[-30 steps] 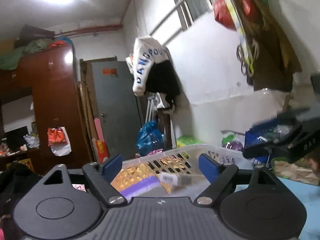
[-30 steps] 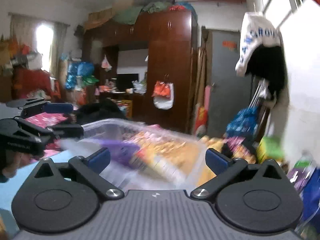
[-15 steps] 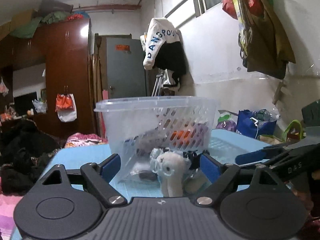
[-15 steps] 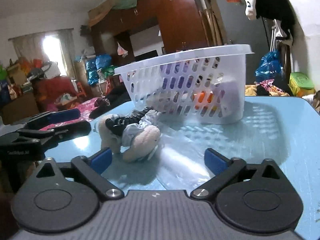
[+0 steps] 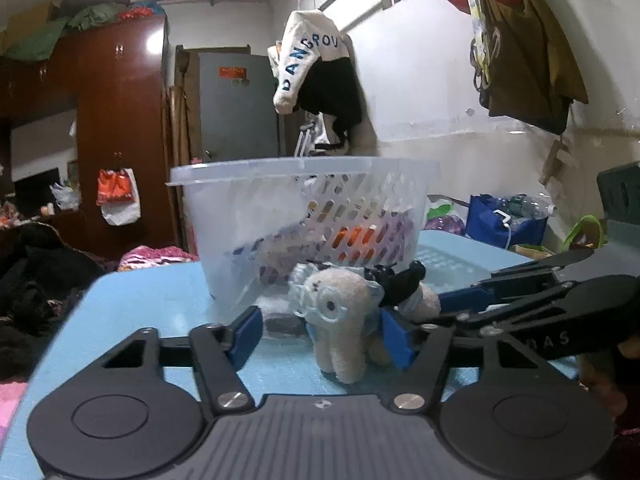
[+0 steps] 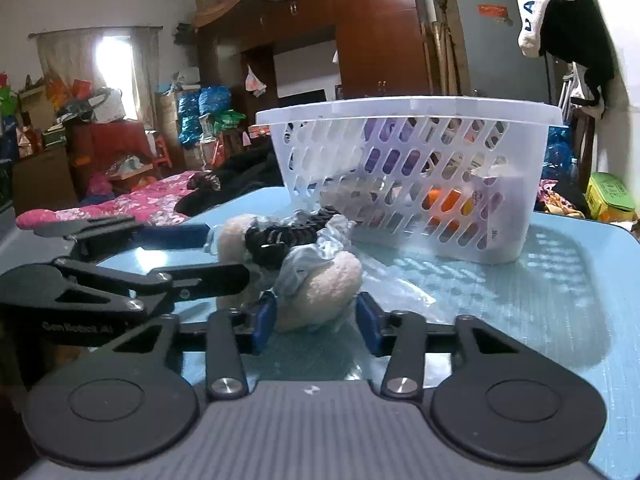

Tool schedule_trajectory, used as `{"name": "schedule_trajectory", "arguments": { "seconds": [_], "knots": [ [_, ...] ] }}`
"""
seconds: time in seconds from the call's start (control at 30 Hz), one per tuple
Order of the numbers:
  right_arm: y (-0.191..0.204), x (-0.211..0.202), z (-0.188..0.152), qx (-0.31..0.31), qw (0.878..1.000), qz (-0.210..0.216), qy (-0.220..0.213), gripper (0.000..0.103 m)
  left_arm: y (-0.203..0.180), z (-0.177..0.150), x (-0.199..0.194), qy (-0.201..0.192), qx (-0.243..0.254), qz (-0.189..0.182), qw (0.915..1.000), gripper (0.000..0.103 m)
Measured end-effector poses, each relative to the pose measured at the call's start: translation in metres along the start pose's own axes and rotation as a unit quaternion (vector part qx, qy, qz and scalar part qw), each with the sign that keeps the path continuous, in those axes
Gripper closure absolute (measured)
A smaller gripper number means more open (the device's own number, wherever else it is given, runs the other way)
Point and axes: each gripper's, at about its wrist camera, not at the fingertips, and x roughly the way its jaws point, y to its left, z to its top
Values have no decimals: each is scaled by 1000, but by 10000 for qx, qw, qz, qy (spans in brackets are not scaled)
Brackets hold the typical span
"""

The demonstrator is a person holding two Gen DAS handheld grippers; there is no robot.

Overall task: Organize objects
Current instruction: 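Grasp the white plush toy with both tools from opposite sides, then carry the plush toy over the basket and open both tools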

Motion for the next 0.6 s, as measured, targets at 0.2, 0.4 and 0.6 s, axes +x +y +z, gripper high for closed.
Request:
{"name": "schedule_trajectory", "arguments": {
  "seconds": [0.2,0.4,0.6],
  "knots": [
    [-1,-4,-1,-12,9998,-19,-189,72,-9,-4,5,34,102,19,9999,74],
    [6,-18,-1,-270,9984,-142,-485,74,-16,-6,-7,-208,249,-19,9995,80],
    [11,-31,-1,-458,9962,-188,-718,74,-20,-1,-23,-507,248,-106,9984,80]
  ]
}}
